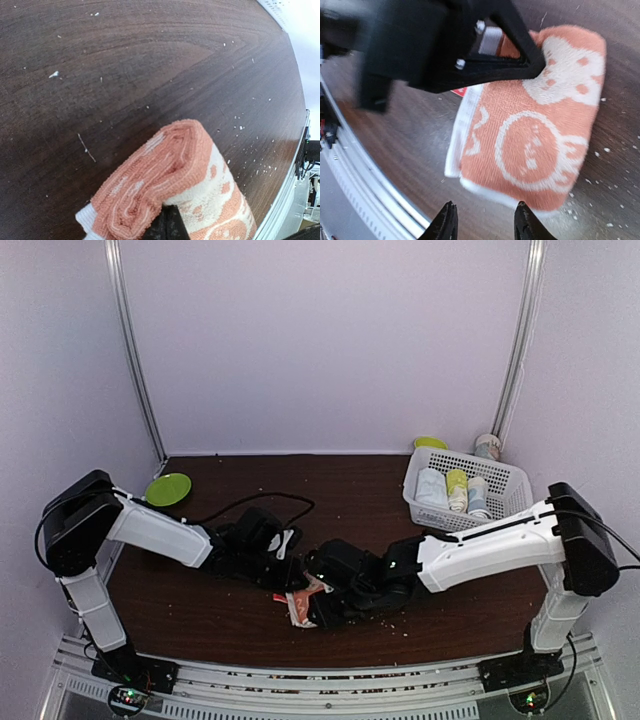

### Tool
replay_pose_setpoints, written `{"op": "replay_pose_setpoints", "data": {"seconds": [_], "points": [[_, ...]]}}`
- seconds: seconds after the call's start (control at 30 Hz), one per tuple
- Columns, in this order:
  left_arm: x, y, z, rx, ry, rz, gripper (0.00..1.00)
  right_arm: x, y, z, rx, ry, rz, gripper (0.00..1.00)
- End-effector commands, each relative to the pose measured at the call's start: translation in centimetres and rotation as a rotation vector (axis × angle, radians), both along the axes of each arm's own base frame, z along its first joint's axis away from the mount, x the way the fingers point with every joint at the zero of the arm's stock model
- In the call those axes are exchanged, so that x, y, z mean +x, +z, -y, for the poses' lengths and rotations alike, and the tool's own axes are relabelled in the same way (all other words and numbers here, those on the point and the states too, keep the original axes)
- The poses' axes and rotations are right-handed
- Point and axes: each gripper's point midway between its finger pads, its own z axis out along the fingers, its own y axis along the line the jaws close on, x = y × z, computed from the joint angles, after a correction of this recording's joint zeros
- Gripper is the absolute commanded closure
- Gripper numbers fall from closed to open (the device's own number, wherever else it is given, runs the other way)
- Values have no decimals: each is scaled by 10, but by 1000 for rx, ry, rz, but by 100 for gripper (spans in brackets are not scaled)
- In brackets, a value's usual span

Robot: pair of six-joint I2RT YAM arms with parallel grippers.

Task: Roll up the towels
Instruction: Roll the towel at the center of the board, then smooth out the towel at the center of the board.

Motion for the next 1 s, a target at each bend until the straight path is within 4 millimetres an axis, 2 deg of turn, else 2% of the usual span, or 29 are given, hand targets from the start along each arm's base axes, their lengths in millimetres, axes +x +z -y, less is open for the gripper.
{"op": "replay_pose_setpoints", "data": {"seconds": [0.0, 0.07, 0.13, 0.23, 0.3, 0.4, 0.5, 0.6, 0.83, 0.97], "points": [[-23, -49, -44, 196, 40, -115, 100, 10, 43, 19, 113, -58, 43, 58], [-22, -47, -43, 191, 39, -108, 100, 21, 53, 30, 185, -110, 43, 58], [-22, -44, -42, 183, 39, -102, 100, 33, 54, 45, 246, -168, 32, 57], [-21, -42, -42, 178, 38, -97, 100, 48, 39, 63, 318, -225, -4, 57], [-22, -42, -42, 179, 36, -97, 100, 57, 26, 68, 361, -244, -37, 57], [-23, -42, -44, 186, 39, -98, 100, 61, 13, 63, 412, -241, -97, 57], [-24, -43, -47, 190, 46, -98, 100, 63, 8, 49, 468, -231, -139, 56], [-25, -44, -50, 191, 53, -103, 100, 64, -5, 37, 489, -231, -191, 56], [-30, -47, -57, 201, 64, -110, 100, 64, -40, 32, 442, -261, -249, 57], [-32, -49, -58, 195, 66, -112, 100, 59, -47, 25, 419, -238, -270, 57]]}}
